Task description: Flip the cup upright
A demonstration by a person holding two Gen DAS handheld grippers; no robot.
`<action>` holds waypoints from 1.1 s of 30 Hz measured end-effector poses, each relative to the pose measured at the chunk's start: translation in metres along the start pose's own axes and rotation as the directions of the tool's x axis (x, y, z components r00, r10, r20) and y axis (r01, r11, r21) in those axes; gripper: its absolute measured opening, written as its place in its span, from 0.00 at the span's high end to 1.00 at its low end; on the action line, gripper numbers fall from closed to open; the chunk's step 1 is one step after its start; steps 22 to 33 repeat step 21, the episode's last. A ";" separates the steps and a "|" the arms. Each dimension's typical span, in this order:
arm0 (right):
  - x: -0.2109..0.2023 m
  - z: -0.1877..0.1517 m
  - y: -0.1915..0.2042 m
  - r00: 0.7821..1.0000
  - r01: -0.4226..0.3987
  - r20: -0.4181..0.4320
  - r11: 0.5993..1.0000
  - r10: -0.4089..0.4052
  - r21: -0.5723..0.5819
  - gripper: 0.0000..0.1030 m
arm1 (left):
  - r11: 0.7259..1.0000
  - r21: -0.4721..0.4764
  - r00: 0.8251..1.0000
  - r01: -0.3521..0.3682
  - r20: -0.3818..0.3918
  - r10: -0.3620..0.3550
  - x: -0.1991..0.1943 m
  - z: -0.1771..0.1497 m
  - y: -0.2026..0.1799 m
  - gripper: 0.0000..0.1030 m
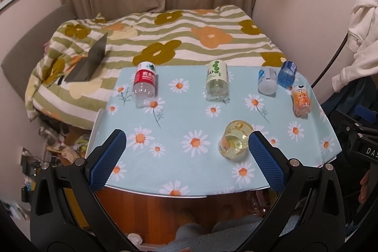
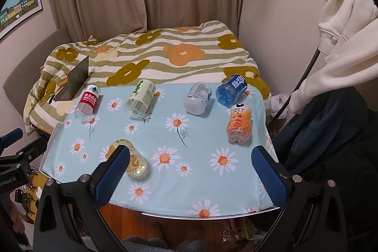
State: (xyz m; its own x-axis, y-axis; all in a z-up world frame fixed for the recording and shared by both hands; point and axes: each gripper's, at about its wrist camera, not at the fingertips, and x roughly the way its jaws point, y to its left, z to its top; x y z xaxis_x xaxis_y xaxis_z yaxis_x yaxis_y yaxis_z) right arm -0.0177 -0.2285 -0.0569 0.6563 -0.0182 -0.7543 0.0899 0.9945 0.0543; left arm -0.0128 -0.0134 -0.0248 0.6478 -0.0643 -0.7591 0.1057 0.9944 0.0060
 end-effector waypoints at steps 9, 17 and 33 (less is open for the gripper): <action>0.000 0.000 0.001 1.000 -0.001 -0.002 1.000 0.001 0.000 0.00 | 1.000 -0.003 1.000 0.000 0.005 0.000 0.000 0.000 0.000 0.00; -0.001 -0.001 0.003 1.000 -0.001 0.000 1.000 0.001 0.001 0.00 | 1.000 0.004 1.000 -0.006 0.015 0.006 -0.004 0.001 0.001 0.00; -0.002 0.000 0.005 1.000 -0.011 0.006 1.000 0.011 -0.002 0.00 | 1.000 0.000 1.000 -0.015 0.027 0.015 -0.005 0.003 0.004 0.00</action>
